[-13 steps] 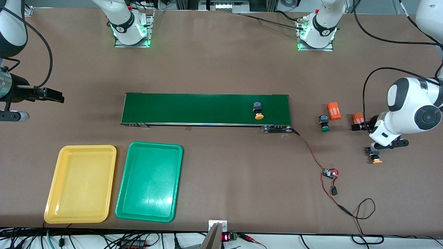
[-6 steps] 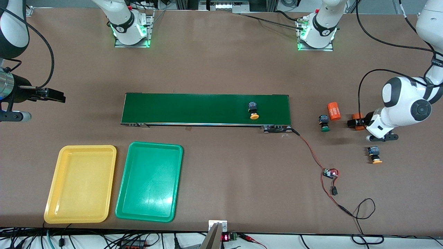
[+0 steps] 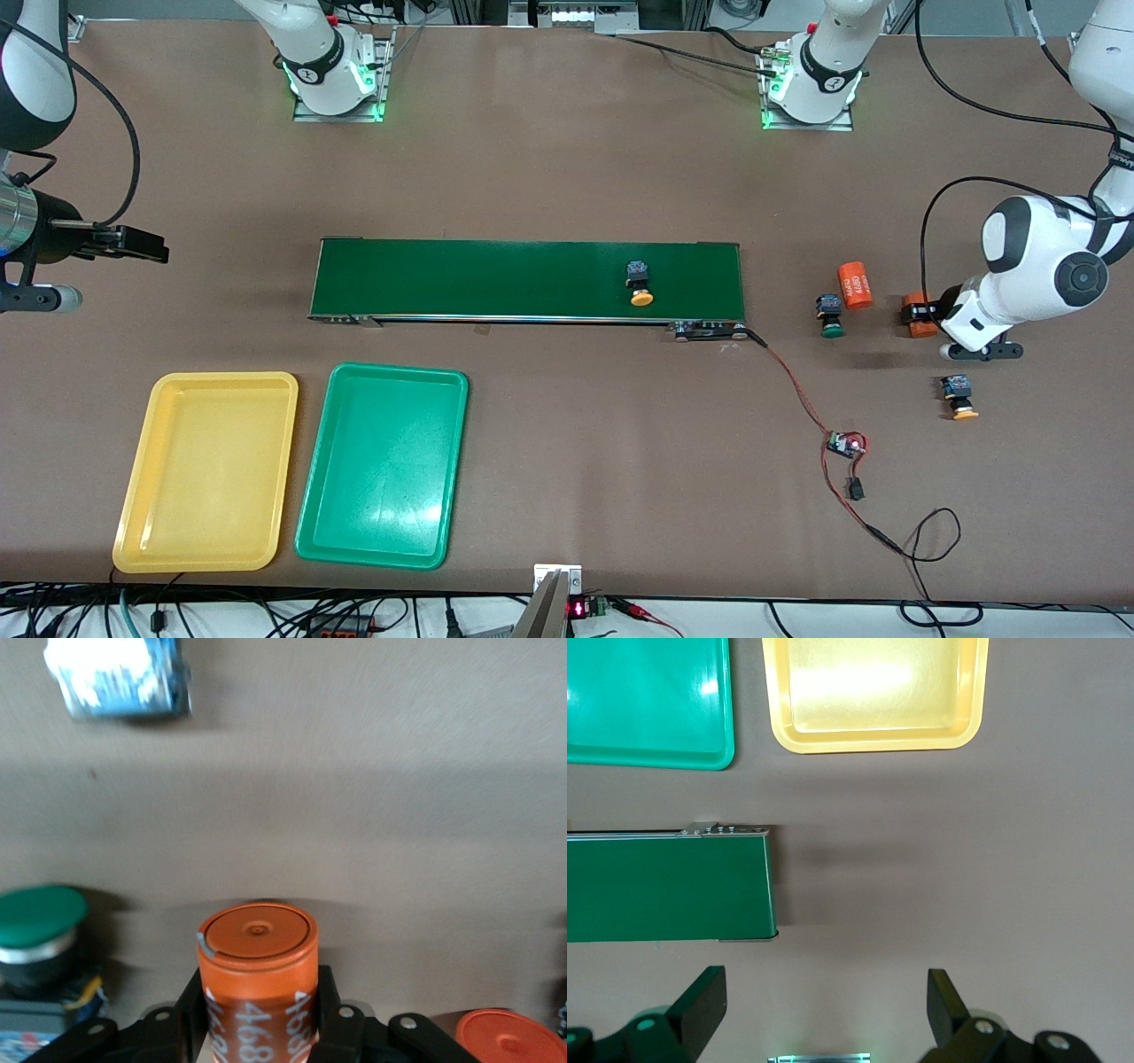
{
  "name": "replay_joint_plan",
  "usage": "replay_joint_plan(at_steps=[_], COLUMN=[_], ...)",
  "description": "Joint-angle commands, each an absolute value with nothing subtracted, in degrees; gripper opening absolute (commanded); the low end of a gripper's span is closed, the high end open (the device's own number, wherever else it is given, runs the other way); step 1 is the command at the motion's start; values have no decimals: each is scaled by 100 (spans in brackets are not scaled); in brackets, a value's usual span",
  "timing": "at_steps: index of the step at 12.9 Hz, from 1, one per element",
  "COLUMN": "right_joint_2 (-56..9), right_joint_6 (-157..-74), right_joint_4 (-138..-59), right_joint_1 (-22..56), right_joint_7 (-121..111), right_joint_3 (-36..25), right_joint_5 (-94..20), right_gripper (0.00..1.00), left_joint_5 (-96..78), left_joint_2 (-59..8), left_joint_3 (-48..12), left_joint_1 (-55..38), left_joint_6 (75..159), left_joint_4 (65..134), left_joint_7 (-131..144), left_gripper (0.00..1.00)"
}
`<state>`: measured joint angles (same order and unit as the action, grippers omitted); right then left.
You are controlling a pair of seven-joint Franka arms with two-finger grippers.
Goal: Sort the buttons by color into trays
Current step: 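Grasp the orange cylinder with the left gripper, then place the cylinder on the belt while the right gripper reaches the belt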
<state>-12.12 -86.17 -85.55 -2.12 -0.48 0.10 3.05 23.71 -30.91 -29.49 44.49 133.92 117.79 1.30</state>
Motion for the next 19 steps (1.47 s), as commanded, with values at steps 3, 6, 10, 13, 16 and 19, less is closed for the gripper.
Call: replay_joint_plan(at_steps=[3,6,10,13,16,19], right_joint_2=[-171,841,1239,1248,1204,1011], right_joint_6=[-9094,-9868,-10423,-10739,-11380,-11741], right_joint_4=[-9812,-11211,-11987,-12172,-12348,-12357], right_joint_1=[-202,-255,-264,-386,-667,-624], right_joint_7=[-114,-106,174,1377,2300,2627], right_joint_3=[62,70,630,1824,2933,3094], right_joint_5=[185,141,-299,-299,-299,-630], right_gripper=[100,100,100,100,100,100], left_joint_5=[2452,2443,2364,2382,2382,2461], left_joint_2=[-2531,-2540,-2900,-3321,-3489,-3507], left_joint_3=[-3812,-4638,-5499,-5869,-5933,-5898], left_joint_1=[4491,4491,4430,4245,3615,3121], left_joint_6=[12414,11769,11830,11882,11979,11979], left_joint_4=[11279,11101,11074,11057,11074,11144], left_joint_7=[-1200,-2220,-4608,-5473,-5642,-5590], left_gripper=[17,20,19,19,17,14])
